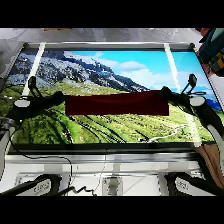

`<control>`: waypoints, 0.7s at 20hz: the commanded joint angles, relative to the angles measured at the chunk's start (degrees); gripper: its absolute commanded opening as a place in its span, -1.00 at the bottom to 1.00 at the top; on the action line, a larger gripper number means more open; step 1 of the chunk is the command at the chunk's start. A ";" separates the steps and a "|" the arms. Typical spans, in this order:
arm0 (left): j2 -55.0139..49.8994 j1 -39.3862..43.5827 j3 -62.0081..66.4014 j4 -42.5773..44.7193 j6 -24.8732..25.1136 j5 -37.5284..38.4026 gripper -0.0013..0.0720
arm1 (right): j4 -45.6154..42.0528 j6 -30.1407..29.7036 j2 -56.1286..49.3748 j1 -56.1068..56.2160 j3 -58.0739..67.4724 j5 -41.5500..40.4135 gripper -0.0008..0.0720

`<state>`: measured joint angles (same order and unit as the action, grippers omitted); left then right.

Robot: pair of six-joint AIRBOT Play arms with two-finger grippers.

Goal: Fold the clothes and pants, and hang the long-sleeved shirts on hangers.

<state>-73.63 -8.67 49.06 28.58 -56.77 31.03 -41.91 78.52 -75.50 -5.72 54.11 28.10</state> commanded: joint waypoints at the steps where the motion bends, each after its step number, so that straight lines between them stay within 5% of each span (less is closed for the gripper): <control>1: -0.72 0.42 0.04 -1.20 0.04 -8.41 -0.94 | -0.13 0.52 -10.10 0.42 8.09 -1.38 -0.93; 14: -10.84 3.69 0.09 -3.61 0.07 -11.58 -0.90 | 2.45 0.42 -17.49 6.21 11.72 -14.19 -0.87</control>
<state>-83.35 -5.26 49.10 26.57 -56.73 20.69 -39.55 79.07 -92.64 -1.15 65.63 18.24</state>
